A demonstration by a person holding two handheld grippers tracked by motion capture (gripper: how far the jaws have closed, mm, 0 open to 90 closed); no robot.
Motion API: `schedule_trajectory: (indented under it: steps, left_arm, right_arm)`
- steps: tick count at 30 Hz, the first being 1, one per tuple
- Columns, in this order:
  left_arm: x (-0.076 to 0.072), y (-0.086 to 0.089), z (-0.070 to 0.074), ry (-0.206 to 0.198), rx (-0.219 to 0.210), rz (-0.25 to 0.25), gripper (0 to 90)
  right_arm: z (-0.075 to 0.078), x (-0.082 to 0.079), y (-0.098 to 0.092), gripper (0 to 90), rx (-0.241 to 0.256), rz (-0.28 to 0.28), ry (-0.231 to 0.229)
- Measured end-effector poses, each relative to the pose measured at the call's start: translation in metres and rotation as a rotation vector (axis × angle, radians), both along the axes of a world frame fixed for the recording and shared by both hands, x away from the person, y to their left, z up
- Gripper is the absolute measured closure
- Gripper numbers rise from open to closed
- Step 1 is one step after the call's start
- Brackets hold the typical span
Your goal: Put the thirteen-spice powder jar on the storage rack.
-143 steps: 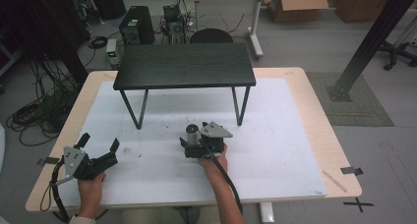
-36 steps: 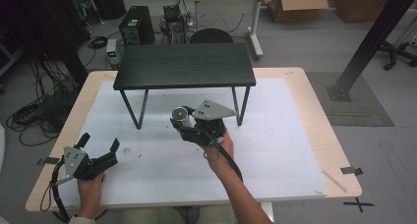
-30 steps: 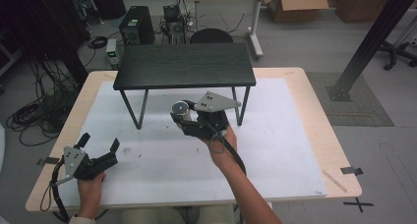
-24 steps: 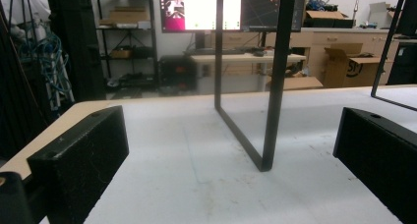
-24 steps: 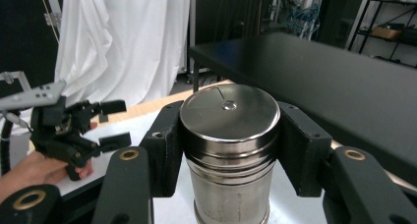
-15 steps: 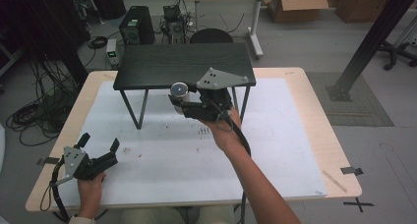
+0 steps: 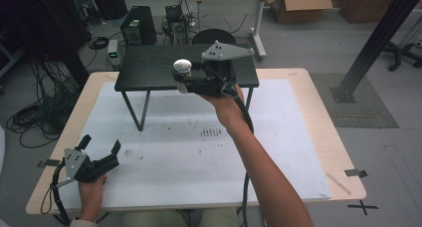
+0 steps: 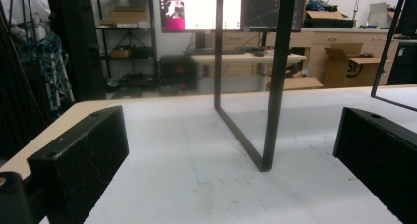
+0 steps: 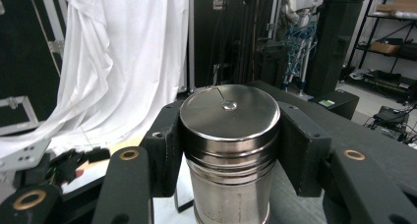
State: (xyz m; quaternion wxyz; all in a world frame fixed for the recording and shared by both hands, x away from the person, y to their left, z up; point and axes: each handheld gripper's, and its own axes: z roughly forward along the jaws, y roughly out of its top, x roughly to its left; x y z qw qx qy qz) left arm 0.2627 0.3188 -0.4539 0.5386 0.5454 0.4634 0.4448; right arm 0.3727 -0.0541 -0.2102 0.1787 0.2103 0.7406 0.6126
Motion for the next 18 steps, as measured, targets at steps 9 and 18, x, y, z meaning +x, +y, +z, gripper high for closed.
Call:
schedule_trajectory:
  steps: [9, 18]
  left_arm:
    - [0.000, 0.000, 0.000, 0.001, 0.001, 0.000, 0.5]
    - [0.000, 0.000, 0.000, 0.000, 0.001, 0.000, 0.5]
  right_arm:
    - [-0.001, 0.025, -0.002, 48.7, -0.008, -0.067, 0.002]
    - [-0.010, 0.053, -0.001, 48.6, -0.014, -0.158, 0.007]
